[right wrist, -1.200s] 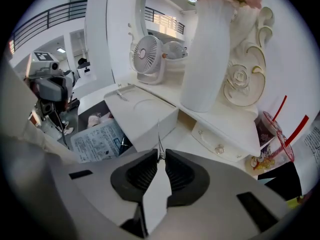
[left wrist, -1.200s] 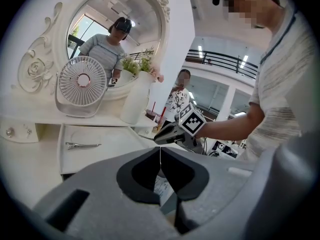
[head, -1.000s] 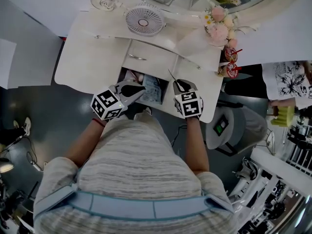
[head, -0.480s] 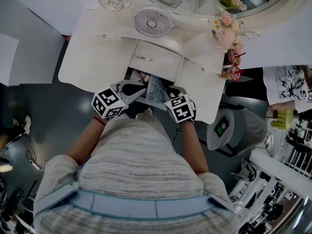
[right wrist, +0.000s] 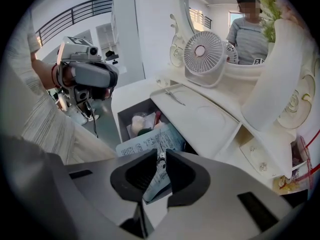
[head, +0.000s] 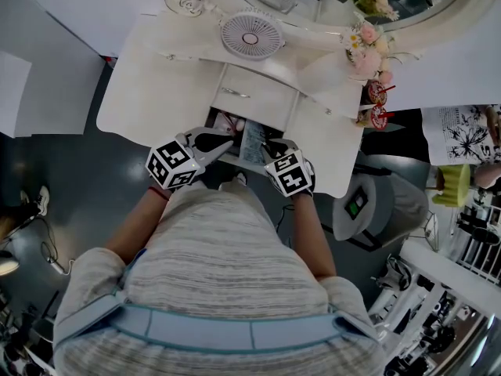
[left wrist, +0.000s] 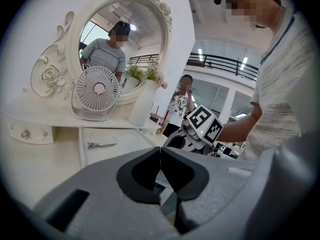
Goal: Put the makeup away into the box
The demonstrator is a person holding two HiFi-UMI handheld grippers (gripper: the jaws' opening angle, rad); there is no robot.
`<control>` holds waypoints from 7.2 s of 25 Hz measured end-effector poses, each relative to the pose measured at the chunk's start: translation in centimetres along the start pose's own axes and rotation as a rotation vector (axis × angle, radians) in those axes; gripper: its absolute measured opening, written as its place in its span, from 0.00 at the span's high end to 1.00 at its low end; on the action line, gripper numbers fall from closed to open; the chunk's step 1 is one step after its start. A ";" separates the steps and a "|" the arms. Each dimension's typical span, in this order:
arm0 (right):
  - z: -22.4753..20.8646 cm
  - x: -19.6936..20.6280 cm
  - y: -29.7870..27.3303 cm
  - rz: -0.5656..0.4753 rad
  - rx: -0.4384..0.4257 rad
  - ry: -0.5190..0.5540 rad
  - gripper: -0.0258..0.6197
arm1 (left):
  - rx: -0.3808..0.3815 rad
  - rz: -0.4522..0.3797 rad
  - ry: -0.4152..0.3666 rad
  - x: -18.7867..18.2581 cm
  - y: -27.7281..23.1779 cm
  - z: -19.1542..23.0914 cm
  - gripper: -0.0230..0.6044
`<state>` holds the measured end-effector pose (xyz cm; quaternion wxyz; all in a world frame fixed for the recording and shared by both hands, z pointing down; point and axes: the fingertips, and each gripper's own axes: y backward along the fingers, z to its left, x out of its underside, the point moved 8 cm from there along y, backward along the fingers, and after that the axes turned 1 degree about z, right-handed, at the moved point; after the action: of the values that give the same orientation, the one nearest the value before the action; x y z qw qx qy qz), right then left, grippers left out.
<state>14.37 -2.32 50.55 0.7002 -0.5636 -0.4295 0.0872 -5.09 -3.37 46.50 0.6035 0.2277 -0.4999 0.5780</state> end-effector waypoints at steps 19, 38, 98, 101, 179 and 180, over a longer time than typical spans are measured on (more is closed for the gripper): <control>-0.3 -5.1 0.7 0.000 -0.009 0.173 0.77 | -0.049 -0.024 0.022 0.8 2.4 0.5 0.94; -1.6 -12.5 -2.6 0.019 -0.009 0.386 0.77 | -0.118 -0.067 0.064 1.7 4.7 1.3 0.94; -1.9 -12.7 -3.0 0.073 0.019 0.271 0.90 | -0.089 -0.067 0.055 2.6 8.4 2.3 0.94; -1.5 -10.7 -2.0 0.067 0.034 0.209 0.90 | -0.048 -0.050 0.031 2.1 7.4 2.0 0.94; 2.8 -4.9 10.4 -0.558 0.049 -0.248 0.93 | 0.185 0.003 -0.156 -5.9 -1.7 -2.0 0.94; 2.7 -4.9 10.5 -0.561 0.051 -0.248 0.93 | 0.185 0.003 -0.157 -6.0 -1.7 -2.0 0.94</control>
<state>13.25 0.28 39.01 0.6530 -0.3904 -0.6483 -0.0305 -1.78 -4.83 41.04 0.5381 0.3264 -0.4904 0.6028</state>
